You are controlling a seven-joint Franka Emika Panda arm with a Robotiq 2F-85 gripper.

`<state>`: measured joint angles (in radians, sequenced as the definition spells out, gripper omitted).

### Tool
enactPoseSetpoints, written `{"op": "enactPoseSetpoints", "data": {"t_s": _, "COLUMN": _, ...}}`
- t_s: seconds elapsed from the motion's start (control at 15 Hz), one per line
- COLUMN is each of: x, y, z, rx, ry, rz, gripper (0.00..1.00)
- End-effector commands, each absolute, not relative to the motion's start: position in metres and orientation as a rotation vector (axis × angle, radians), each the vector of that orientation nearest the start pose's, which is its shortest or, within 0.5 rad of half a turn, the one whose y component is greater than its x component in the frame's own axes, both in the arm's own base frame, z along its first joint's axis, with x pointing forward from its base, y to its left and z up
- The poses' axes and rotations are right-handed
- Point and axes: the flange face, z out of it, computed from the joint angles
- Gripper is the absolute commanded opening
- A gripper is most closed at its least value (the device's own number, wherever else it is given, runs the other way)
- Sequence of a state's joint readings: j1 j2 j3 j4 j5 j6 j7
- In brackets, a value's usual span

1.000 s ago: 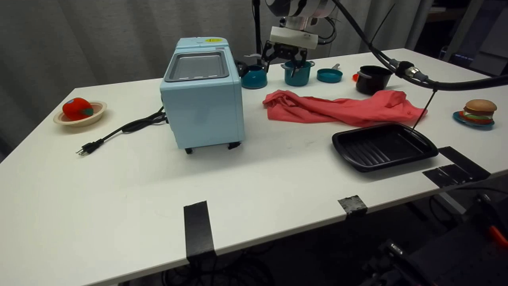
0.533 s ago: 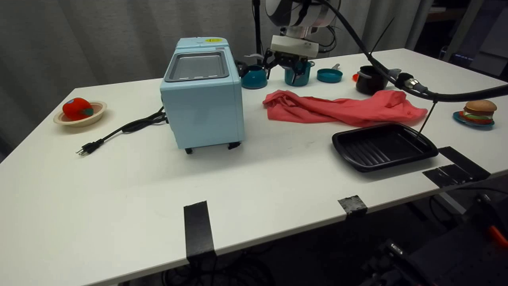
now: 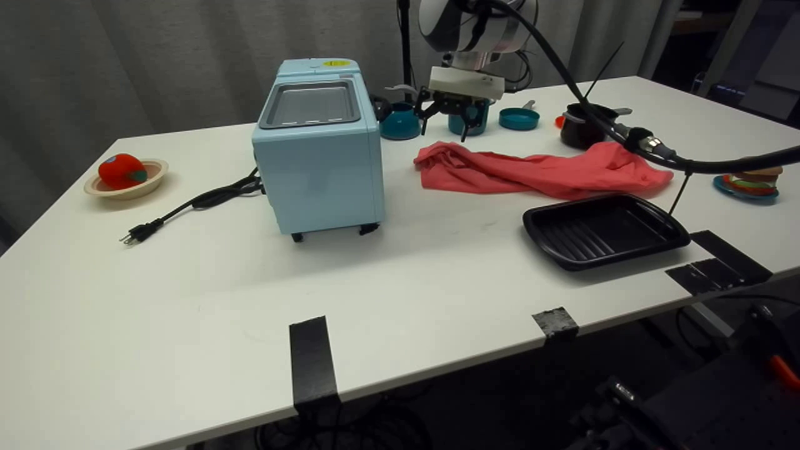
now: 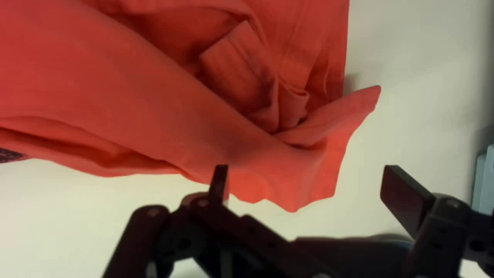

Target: Fold the orange towel in half

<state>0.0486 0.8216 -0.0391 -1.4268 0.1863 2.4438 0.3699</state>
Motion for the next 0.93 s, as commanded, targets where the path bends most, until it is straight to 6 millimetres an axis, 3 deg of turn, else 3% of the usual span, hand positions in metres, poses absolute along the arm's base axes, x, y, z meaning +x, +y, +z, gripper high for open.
{"op": "enactPoseSetpoints", "data": {"t_s": 0.0, "x": 0.7353, "y": 0.0129, "z": 0.2309, "rx": -2.942, "ry": 0.646, "rz": -0.223, "gripper": 1.0}}
{"op": "enactPoseSetpoints", "data": {"t_s": 0.67, "x": 0.728, "y": 0.0152, "z": 0.2333, "rx": -2.948, "ry": 0.556, "rz": -0.131, "gripper": 1.0}}
{"op": "enactPoseSetpoints", "data": {"t_s": 0.87, "x": 0.7354, "y": 0.0169, "z": 0.224, "rx": -2.95, "ry": 0.59, "rz": -0.159, "gripper": 1.0}}
